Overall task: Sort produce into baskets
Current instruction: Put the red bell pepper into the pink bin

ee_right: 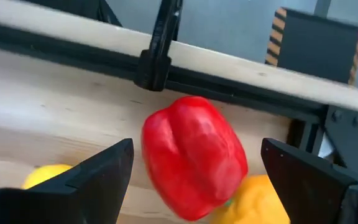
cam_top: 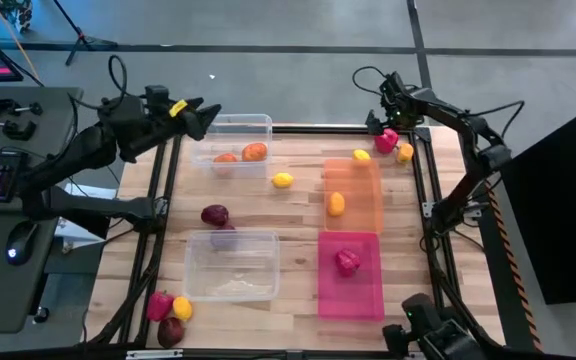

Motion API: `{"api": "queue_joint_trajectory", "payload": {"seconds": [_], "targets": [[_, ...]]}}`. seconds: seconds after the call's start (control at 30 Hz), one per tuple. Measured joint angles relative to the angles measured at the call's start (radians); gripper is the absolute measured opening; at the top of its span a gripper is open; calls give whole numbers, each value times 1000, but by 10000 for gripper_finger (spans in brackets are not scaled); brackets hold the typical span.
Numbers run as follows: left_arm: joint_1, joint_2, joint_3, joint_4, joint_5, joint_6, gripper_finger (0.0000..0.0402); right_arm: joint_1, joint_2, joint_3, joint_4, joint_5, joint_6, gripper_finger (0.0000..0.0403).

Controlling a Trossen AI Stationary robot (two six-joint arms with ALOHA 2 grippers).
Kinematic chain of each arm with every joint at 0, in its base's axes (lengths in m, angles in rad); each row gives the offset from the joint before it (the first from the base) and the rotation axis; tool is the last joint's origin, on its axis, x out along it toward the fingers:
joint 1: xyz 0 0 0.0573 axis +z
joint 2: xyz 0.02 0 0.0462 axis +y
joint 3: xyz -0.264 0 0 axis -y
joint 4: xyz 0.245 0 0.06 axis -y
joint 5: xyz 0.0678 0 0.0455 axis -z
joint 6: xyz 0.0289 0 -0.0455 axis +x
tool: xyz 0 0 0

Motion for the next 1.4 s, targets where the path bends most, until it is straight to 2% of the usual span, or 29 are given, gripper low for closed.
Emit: {"api": "queue_joint_trajectory", "payload": {"seconds": [0.1, 0.3, 0.6, 0.7, 0.83, 0.93, 1.03, 1.23, 1.33, 1.4], "targets": [[36, -1, 0, 0, 42, 0, 397, 1, 28, 0, -10, 24, -66, 342], [92, -1, 0, -1, 124, 10, 397, 1, 85, 0, -9, -9, -107, 342], [143, 0, 0, -1, 170, 11, 397, 2, 158, 2, -4, 1, -130, 341], [152, -1, 0, -1, 176, 11, 397, 2, 150, 2, -10, 5, -130, 324], [166, -2, 0, -2, 186, 11, 397, 1, 106, 0, -41, 9, -139, 267], [184, -3, 0, 4, 185, 23, 397, 2, 33, 0, -38, -3, -134, 264], [202, -7, 0, 27, 183, 27, 397, 2, -80, 0, -5, -75, -102, 264], [216, -7, 0, 129, 173, 3, 397, 51, -337, 0, 124, -353, -61, 264], [213, -3, 1, 151, 176, -20, 397, 123, -429, 0, 130, -475, -26, 264], [209, -2, 1, 149, 196, -23, 397, 208, -478, -7, 120, -496, 3, 264]]}}
